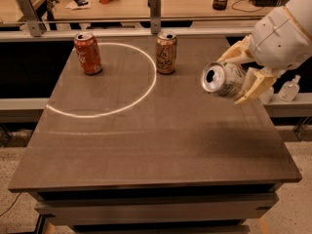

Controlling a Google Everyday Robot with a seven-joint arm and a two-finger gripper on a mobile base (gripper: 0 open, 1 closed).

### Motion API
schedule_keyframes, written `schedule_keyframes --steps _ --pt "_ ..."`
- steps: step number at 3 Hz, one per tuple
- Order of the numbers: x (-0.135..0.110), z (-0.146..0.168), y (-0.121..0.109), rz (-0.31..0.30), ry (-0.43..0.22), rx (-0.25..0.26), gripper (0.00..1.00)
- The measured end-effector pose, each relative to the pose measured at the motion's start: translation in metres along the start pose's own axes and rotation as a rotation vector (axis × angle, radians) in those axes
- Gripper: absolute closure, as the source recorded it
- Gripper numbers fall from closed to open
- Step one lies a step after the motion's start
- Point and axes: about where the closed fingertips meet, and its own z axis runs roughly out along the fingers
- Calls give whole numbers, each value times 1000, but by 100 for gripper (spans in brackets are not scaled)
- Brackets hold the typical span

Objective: Knock 7up can over

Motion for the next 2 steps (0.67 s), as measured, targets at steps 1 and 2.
schedule_keyframes --steps 1,2 --pt "0 15 7 -82 107 -9 100" --pt "-3 43 28 -140 166 -57 100"
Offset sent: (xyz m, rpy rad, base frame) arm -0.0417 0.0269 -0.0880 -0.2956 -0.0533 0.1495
